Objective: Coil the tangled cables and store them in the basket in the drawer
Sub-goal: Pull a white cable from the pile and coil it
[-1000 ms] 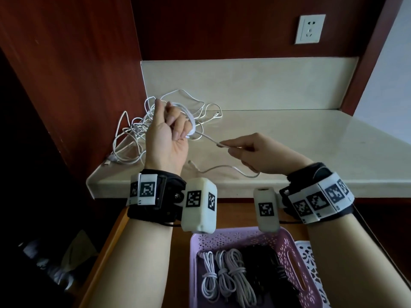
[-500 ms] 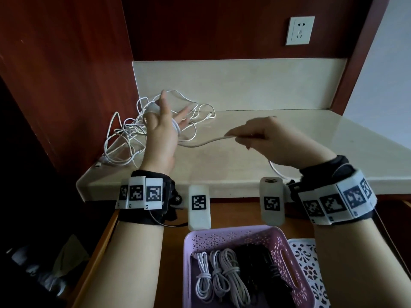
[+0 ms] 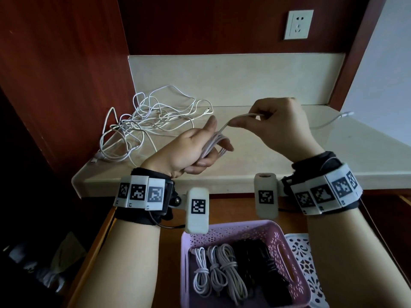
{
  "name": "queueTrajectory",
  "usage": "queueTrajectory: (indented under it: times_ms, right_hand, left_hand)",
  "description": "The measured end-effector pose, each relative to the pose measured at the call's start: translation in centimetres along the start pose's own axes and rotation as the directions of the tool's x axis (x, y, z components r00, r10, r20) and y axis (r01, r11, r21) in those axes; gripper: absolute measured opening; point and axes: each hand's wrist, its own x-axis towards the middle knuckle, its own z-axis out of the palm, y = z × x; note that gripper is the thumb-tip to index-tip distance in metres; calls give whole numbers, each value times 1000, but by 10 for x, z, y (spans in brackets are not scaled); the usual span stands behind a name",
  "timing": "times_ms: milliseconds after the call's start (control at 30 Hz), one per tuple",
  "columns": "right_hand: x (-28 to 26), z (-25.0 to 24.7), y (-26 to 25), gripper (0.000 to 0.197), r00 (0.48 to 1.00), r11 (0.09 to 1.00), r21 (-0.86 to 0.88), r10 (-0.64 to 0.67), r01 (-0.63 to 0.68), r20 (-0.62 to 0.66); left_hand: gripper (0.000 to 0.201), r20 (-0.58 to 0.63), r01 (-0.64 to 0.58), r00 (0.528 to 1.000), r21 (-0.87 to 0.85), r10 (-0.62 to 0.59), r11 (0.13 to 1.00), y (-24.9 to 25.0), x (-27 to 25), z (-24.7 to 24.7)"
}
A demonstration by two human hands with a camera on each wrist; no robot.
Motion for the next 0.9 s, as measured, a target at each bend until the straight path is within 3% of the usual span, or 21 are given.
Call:
queueTrajectory:
  times_ms: [133,267,400,500,567,667,733,833,900]
  right_hand:
    - [2,5,7,15,998,972,227,43,-54,55]
    - [-1,16,11,19,986,979,200,12,-45,165]
    - [-7,34,6,22,960,987,161,-18,-28,278]
    - [-9,44,0,29,936,998,69,-30,6,350]
    - [-10,44,-2,29,907,999,48,-31,13,420]
    - [-13,41,-6,27,844,997,75,-41,1,535]
    - [-14,41,-8,31,801,998,68,-45,5,598]
    - [-15,43,-10,40,728,998,63,-51,11,684]
    - [-16,42,-13,42,697,997,83,-57,-4,715]
  left_hand:
    - [49,60,-149,986,-84,154,985,2,-3,-1]
    - [25,75,-164,976,-363,204,918,0,-3,-6]
    - [24,-5,-183,967,-712,256,678,-1,4,-12]
    - [16,-61,-181,942,-921,331,346,-5,11,-23]
    - [19,-206,-273,938,-935,277,228,-6,13,-29]
    - [31,-489,-513,858,-791,160,334,-3,13,-28]
    - [31,-599,-590,792,-699,120,404,-1,15,-26]
    - [26,-700,-623,708,-561,90,545,1,18,-24]
    - [28,-757,-575,644,-384,111,722,1,18,-20]
